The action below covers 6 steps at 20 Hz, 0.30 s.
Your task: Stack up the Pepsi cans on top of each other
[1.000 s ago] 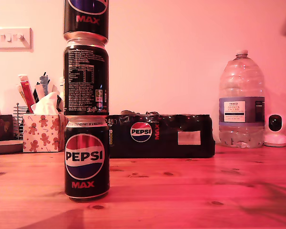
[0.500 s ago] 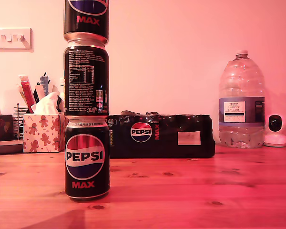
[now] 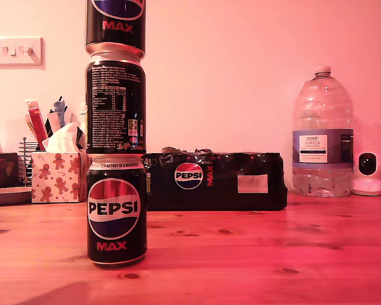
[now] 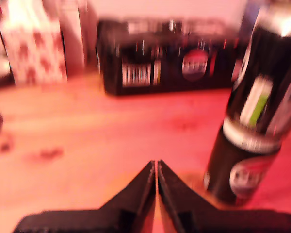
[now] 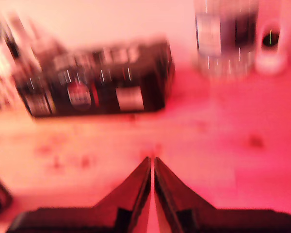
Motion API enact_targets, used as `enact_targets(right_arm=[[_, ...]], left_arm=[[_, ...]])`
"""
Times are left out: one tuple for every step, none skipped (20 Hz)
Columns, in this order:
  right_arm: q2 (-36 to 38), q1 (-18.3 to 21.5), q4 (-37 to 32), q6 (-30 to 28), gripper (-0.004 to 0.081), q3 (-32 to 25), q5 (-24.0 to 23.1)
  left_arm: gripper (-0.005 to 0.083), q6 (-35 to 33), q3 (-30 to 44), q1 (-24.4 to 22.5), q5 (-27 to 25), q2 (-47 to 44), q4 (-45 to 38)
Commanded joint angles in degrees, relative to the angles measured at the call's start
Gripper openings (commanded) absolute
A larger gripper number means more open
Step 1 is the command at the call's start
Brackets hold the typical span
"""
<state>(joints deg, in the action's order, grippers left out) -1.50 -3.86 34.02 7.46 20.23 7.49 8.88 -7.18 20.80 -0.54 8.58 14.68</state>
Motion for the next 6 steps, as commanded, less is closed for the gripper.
enact_targets(right_arm=[[-0.15,-0.26,2.05,0.07,-0.0013,-0.26,-0.09],[-0.15,-0.26,2.16,0.07,-0.0013,-0.26,-0.24],[-0.15,-0.26,2.16,0.07,-0.0013,-0.26,-0.24],[-0.15,-0.26,2.16,0.07,-0.0013,-0.26,-0.24],[-0.15,-0.26,2.16,0.07,-0.0013,-0.26,-0.24],[-0.15,-0.26,2.16,0.07,-0.0013,-0.26,-0.24]], left_arm=[[-0.0021,0.33,0.87,-0.28,0.07,-0.42,1.38],[-0.0021,0.33,0.85,-0.28,0.07,-0.42,2.58],[-0.0021,0.33,0.85,-0.28,0.07,-0.42,3.78],[-0.0021,0.33,0.85,-0.28,0.07,-0.42,4.87],[-0.0021,0.33,0.85,-0.28,0.07,-0.42,5.97],[-0.0021,0.33,0.85,-0.28,0.07,-0.42,6.97]])
